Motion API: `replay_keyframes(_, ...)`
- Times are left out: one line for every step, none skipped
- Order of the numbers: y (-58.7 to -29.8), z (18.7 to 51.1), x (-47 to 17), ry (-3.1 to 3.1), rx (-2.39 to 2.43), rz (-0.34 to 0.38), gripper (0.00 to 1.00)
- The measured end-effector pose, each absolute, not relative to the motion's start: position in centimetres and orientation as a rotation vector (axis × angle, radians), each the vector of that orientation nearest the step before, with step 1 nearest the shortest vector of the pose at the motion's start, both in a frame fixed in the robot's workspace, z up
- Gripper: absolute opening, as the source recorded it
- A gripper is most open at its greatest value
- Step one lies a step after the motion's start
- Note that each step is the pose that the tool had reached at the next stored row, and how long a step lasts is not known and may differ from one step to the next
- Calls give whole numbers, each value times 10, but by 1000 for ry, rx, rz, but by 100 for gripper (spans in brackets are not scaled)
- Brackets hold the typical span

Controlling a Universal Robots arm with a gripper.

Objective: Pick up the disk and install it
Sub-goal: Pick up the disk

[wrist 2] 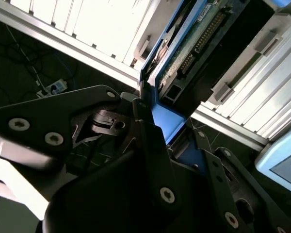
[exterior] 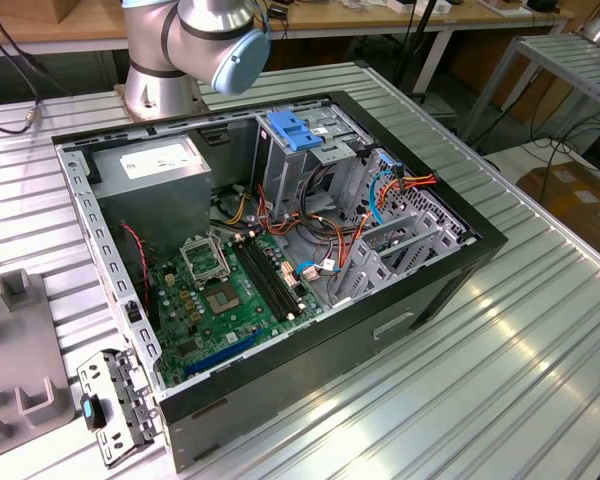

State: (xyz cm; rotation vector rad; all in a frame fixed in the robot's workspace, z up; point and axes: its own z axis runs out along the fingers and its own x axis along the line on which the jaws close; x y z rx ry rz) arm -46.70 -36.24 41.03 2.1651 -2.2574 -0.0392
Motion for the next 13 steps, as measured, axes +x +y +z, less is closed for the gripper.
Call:
replay_keyframes(-362,412,-467,-2257,2164,-37,37)
replay_keyframes(-362,413,-467,-2256,2164,-37,37)
replay_keyframes(-362,415,-467,-2256,2164,-36,37)
replay_keyframes(-362,417,-467,-2256,2164,-36,37)
replay_keyframes(-362,419,-467,-2256,2164,-36,37)
replay_keyframes(-362,421,-467,-2256,2164,-36,37)
replay_keyframes(-362,424,-467,-2256,2164,-36,37)
replay_keyframes(-362,427,-467,-2256,2164,-36,37)
replay_keyframes(-362,428,-467,-2256,2164,-36,37)
replay_keyframes(-362,432,-467,-2256,2164,-36,37)
replay_keyframes(-362,434,-467,-2256,2164,-36,37)
replay_keyframes(-362,436,-467,-2256,2164,-36,37)
replay_keyframes(-362,438,-467,-2256,2164,-36,37)
